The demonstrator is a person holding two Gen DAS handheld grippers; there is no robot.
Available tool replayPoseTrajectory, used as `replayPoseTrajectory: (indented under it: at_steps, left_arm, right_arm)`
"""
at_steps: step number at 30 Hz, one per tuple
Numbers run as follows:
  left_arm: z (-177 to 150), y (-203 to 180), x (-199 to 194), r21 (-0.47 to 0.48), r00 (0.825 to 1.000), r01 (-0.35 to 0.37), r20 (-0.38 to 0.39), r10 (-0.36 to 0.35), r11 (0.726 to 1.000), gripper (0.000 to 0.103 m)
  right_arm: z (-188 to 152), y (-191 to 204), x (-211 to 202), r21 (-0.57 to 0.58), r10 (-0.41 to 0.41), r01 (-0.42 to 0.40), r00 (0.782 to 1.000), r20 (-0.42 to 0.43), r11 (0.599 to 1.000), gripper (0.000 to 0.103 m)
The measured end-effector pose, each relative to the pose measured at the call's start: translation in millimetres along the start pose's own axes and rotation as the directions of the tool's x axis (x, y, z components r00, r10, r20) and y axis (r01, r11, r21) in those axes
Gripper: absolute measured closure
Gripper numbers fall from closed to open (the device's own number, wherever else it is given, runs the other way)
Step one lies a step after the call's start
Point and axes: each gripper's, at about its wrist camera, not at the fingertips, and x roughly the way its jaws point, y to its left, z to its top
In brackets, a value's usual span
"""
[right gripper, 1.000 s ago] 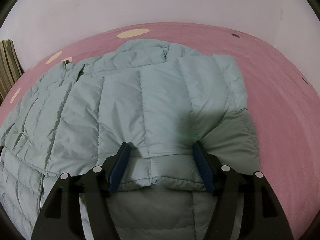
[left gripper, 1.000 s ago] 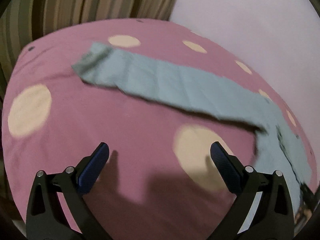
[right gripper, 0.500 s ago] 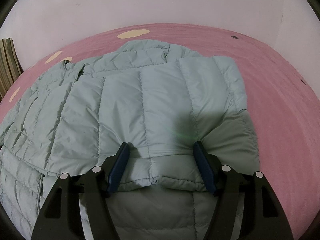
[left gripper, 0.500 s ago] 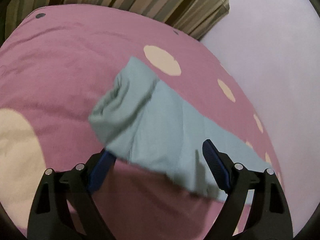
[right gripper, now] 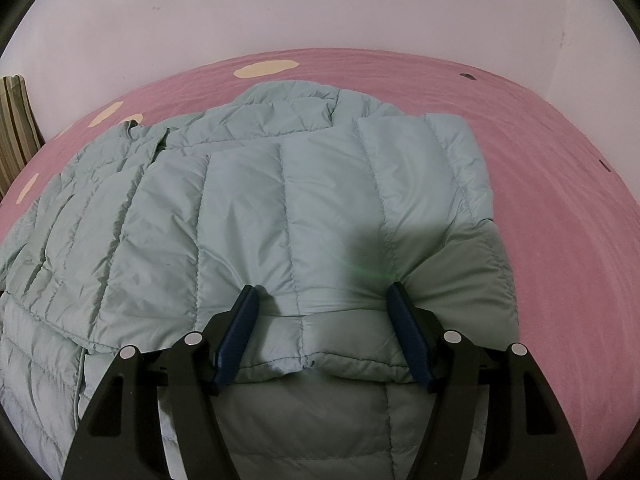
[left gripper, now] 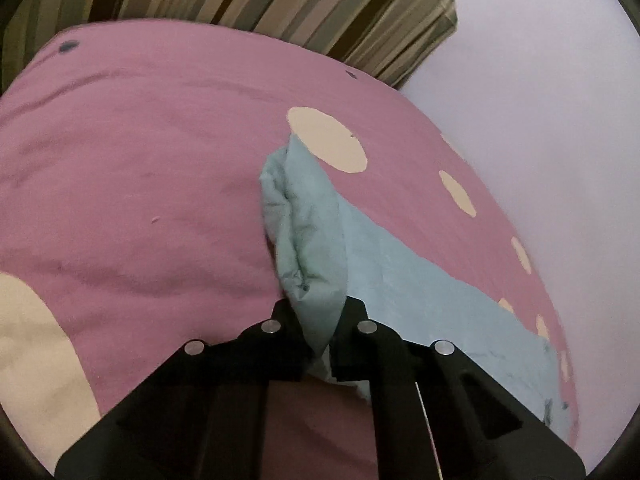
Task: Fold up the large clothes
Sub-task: 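Grasp the other sleeve cuff with the left gripper and lift it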
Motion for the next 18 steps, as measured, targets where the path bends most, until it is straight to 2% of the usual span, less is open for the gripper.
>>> replayPoseTrajectory:
  at_steps: [3,8,13,16,18]
  left_arm:
    - [-1,-29,-11,0.087,0.999,0.014,0.032,-0.017,0.996,0.099]
    - [-19,-106,-32,0.226,0.991,0.115,0.037,-0.126,0.967,0.099]
    - [-68,-223,-55,0.398,0.961,0.261,-0.022,-0.275,0.879,0.099]
    - [-111,-290,-62,0.486,0.933,0.347,-0.095,-0.346,0.802,0.099]
    - [-144,-330,-65,0.551,0.921,0.374,-0.127,-0.368,0.746,0.099]
  right_arm:
    - [-1,1,-1,0.002,0.001,-0.001,1.000,0.001,1.000,0.037]
    - [0,-1,-1,0.006,0.005,-0.005,1.000,0.002,1.000,0.037]
    - [-1,-5,-3,0.022,0.017,-0.017,1.000,0.005,1.000,0.037]
    - [-2,-7,-3,0.033,0.026,-0.026,1.000,0.008,0.999,0.037]
    - [-2,-9,-3,0.038,0.033,-0.033,0.999,0.009,0.999,0.036]
